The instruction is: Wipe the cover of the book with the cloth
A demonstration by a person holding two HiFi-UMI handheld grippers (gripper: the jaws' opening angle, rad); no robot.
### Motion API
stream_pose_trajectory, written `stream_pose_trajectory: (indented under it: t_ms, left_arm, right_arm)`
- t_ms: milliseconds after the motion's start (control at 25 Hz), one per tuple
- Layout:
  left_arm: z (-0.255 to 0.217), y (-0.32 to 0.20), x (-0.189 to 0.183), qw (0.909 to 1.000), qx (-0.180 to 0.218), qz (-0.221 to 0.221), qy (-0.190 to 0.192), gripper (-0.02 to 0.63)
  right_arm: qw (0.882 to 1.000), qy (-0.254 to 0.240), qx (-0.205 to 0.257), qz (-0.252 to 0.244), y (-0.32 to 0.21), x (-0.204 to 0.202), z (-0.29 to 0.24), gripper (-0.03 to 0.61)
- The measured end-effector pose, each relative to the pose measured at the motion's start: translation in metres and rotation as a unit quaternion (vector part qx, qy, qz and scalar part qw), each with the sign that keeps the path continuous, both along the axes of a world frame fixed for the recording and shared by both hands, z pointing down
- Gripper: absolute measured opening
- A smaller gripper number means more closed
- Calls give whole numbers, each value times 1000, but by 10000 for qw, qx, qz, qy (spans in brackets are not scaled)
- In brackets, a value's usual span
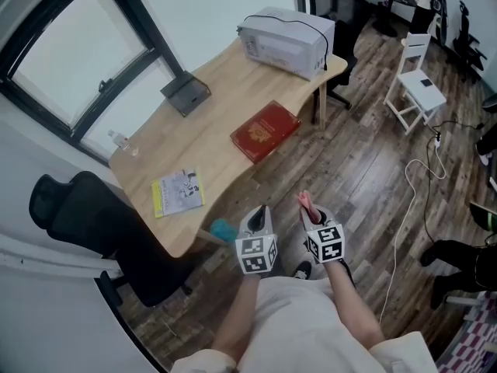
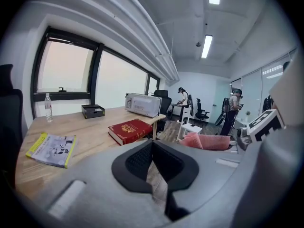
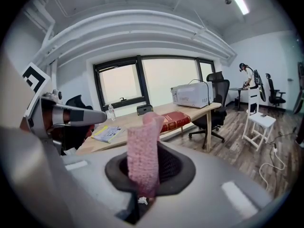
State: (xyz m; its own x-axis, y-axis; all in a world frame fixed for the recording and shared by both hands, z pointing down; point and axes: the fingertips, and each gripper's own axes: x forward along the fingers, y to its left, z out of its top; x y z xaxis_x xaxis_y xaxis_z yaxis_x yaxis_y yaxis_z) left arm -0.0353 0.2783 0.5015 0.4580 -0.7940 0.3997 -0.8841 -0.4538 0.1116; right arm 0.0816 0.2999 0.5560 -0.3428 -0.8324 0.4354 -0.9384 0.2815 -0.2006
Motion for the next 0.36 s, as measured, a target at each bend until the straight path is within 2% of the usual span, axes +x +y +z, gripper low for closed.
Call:
stream_pose_trajectory:
  t_ms: [120, 360]
  left_arm:
    - [-3, -2, 3, 9999, 76, 113, 27, 8]
    - [0, -1, 14, 9970, 24, 352, 690, 8]
  right_arm:
    - [9999, -101, 113, -10, -6, -3, -5, 25]
    - [9970, -343, 692, -114, -7, -9, -22, 25]
